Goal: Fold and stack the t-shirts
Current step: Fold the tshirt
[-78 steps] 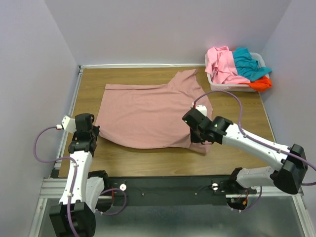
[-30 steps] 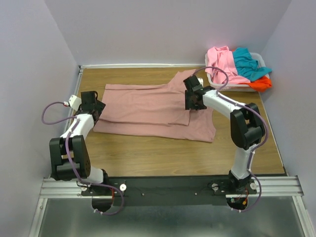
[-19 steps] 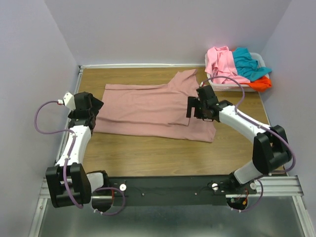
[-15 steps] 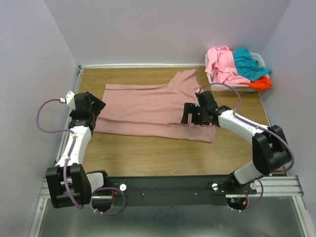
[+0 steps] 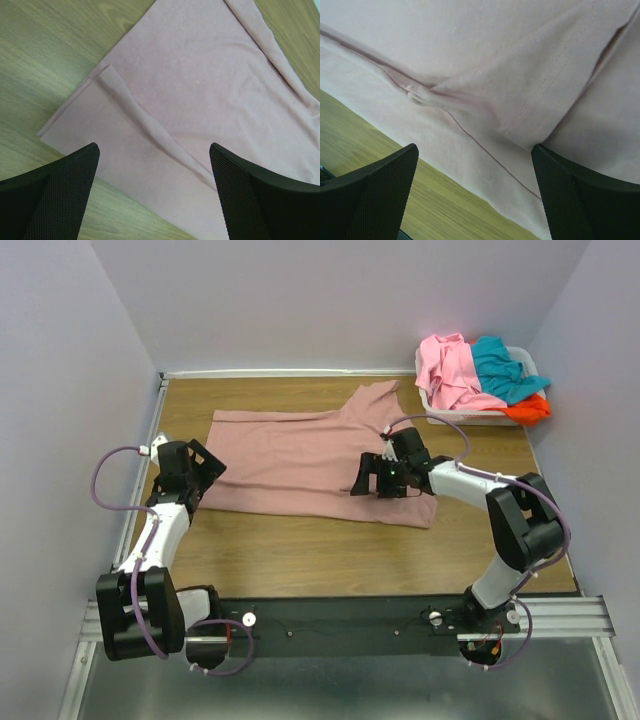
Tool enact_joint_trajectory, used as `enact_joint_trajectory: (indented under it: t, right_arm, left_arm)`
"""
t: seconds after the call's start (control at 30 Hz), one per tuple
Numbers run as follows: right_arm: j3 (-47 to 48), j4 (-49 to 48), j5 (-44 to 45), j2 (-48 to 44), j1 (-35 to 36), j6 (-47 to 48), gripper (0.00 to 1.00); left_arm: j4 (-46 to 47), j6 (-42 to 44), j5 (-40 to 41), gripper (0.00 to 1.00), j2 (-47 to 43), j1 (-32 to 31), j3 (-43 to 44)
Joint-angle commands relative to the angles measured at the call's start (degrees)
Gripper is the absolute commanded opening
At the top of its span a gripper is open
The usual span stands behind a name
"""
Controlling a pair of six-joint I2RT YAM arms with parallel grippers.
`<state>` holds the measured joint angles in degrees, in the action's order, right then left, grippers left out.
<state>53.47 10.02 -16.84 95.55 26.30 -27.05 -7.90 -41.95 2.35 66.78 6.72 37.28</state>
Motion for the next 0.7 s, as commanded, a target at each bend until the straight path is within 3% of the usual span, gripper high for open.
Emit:
enact_joint_trajectory:
  t: [0.0,0.3,0.67]
  right_arm:
    - [2.16,-2.99,-3.46,3.06,0.50,-0.46,1.00]
    - [6.38,-7.20,0.49,5.87,0.68,-1.43,1.00]
    - [22.27,-9.05,3.48,17.30,0.68,-0.46,1.00]
  left_arm:
    - [2.28,1.52,-2.09,0.98,-0.16,-0.30,-0.63]
    - [2.63,1.52,-1.82,0.98,-0.87,-0.31,-0.80]
    - [2.45,1.44,-2.09,0.98,-1.30,-0.48,-0.98]
